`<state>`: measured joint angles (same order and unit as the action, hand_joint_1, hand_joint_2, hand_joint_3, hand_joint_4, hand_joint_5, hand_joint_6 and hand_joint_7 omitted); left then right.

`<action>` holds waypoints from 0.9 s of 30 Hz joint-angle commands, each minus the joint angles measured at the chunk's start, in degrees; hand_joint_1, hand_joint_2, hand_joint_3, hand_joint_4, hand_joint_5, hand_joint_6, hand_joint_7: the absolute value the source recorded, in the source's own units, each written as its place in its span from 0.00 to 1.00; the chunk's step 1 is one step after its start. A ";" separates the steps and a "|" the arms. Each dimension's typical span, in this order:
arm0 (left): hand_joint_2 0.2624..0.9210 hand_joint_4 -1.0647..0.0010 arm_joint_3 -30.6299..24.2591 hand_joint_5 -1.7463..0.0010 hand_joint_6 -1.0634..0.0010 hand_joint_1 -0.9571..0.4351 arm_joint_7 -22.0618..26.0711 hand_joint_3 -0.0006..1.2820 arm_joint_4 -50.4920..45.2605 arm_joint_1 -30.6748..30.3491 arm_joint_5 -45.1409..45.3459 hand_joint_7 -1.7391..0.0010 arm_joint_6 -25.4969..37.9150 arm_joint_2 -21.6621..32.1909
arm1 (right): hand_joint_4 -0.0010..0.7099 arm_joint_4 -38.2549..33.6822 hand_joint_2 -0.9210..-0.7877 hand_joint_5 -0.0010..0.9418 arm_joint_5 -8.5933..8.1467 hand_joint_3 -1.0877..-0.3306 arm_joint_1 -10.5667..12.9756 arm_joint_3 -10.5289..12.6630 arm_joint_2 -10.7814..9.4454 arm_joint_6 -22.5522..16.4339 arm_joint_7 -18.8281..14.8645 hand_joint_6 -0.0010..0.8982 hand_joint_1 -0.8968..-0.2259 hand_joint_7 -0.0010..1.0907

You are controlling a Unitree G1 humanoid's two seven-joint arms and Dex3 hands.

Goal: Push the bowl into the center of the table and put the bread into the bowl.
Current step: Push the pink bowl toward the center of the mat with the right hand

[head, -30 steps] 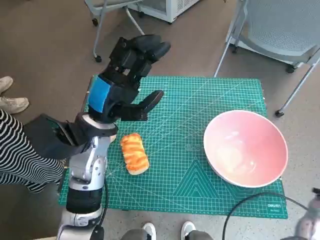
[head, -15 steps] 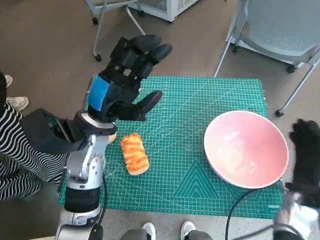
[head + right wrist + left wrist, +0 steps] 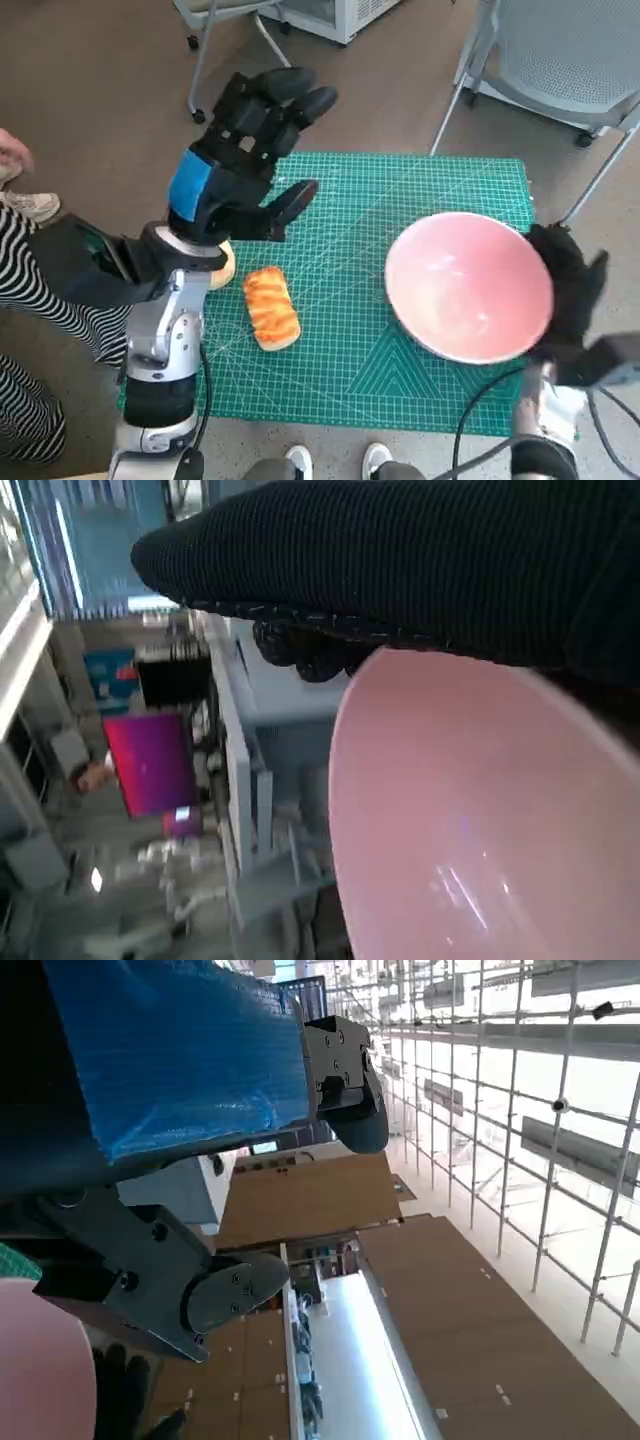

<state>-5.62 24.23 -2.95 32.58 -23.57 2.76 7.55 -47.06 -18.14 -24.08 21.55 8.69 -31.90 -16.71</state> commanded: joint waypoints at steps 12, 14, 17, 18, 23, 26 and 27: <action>0.61 1.00 -0.97 0.67 1.00 0.62 0.09 0.57 -0.96 -1.05 -0.52 0.46 0.25 1.17 | 0.22 -2.66 0.00 0.00 -1.08 0.40 -5.69 -1.37 -2.92 1.61 -1.64 0.08 0.42 0.45; 0.61 1.00 -1.07 0.67 1.00 0.62 0.02 0.57 -1.02 -1.20 -0.54 0.46 0.30 1.27 | 0.22 -2.93 0.00 0.00 -0.98 0.39 -6.54 -1.57 -3.31 1.81 -1.56 0.08 0.41 0.45; 0.62 1.00 -1.20 0.67 1.00 0.62 -0.05 0.56 -1.08 -1.41 -0.53 0.46 0.35 1.34 | 0.22 -3.96 0.00 0.00 -1.10 0.39 -7.96 -1.64 -3.79 2.16 -1.74 0.08 0.41 0.45; 0.62 1.00 -1.23 0.67 1.00 0.62 -0.07 0.56 -1.08 -1.45 -0.51 0.46 0.35 1.35 | 0.22 -4.23 0.00 0.00 -1.14 0.39 -8.32 -1.64 -3.90 2.24 -1.78 0.08 0.41 0.45; 0.65 1.00 -1.30 0.67 1.00 0.62 -0.20 0.53 -1.37 -1.91 -0.23 0.46 0.22 1.36 | 0.23 -5.78 0.00 0.00 -0.91 0.37 -10.95 -1.87 -4.85 2.87 -1.42 0.07 0.42 0.46; 0.66 1.00 -1.38 0.67 1.00 0.61 -0.28 0.52 -1.42 -2.18 -0.02 0.46 -0.02 1.33 | 0.22 -7.00 0.00 0.00 -0.66 0.37 -12.83 -2.05 -5.39 3.30 -1.16 0.06 0.43 0.46; 0.66 1.00 -1.39 0.67 1.00 0.61 -0.30 0.51 -1.43 -2.22 0.02 0.46 -0.05 1.32 | 0.22 -7.30 0.00 0.00 -0.56 0.37 -13.20 -2.07 -5.45 3.34 -1.11 0.06 0.43 0.46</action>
<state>-6.90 24.14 -3.41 30.98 -23.42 2.94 8.65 -52.58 -18.34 -36.25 19.73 4.13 -29.87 -18.16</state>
